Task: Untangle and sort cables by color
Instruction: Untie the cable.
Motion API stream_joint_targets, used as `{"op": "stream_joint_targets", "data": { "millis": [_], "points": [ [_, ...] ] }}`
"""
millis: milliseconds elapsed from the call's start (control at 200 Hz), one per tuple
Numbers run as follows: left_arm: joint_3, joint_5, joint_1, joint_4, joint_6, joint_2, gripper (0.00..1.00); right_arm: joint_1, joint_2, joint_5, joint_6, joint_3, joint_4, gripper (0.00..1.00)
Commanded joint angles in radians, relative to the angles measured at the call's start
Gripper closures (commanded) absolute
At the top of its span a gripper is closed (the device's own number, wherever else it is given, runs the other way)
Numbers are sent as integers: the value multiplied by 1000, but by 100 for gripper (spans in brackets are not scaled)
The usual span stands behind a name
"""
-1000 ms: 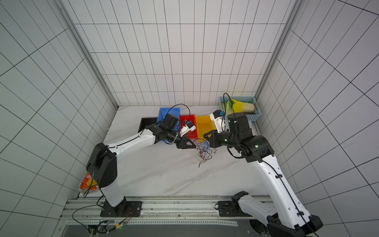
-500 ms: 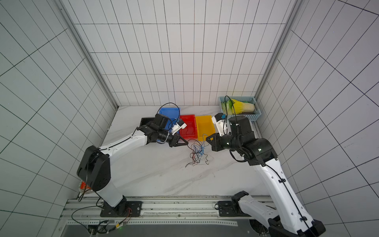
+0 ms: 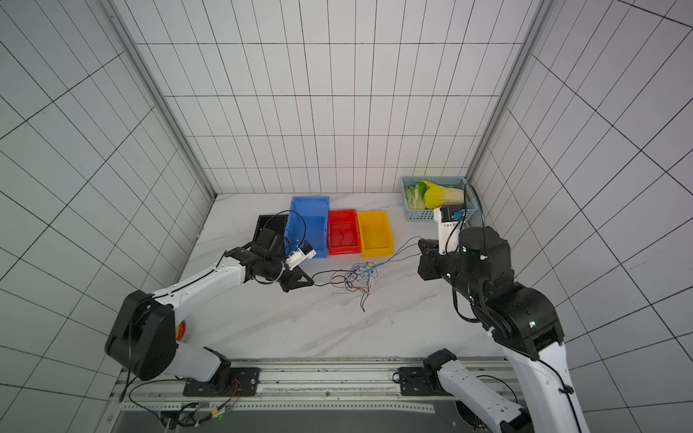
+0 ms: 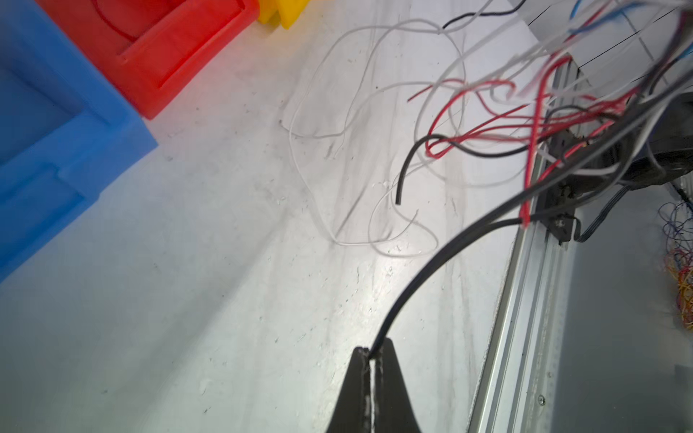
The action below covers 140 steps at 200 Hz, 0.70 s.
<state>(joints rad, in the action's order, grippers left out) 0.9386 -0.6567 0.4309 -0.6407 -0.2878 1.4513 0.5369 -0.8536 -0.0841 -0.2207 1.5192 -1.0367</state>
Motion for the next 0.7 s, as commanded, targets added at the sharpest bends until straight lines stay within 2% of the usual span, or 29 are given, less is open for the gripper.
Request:
{"op": "stream_joint_targets", "data": {
  "millis": [0,85,165,215,245,295,360,460,540,615,695],
  "points": [
    [-35,86,-17,-16,-73,-45,100,5,13,-114,1,21,38,100],
    [-58,104,-20,-17,-96,-59,100,4,42,-74,-5,-24,103,100],
    [-63,103,-22,-19,-114,-61,100,3,55,13,0,-75,166,100],
    [-46,85,-21,-39,-119,-60,100,4,46,109,8,-95,188,100],
    [-30,63,-24,-57,-126,-60,88,4,33,168,11,-107,196,100],
    [8,3,-30,-103,-148,-61,64,4,3,256,14,-122,198,100],
    [65,-97,-45,-188,-190,-66,50,6,-39,350,11,-146,202,100],
    [166,-208,-72,-288,-229,-79,38,9,-83,473,-3,-204,247,100],
    [252,-281,-88,-323,-231,-81,32,14,-98,512,-20,-258,297,100],
    [331,-336,-85,-318,-214,-73,26,19,-106,539,-28,-299,346,100],
    [402,-376,-70,-242,-145,-45,22,24,-119,568,-26,-319,372,100]
  ]
}}
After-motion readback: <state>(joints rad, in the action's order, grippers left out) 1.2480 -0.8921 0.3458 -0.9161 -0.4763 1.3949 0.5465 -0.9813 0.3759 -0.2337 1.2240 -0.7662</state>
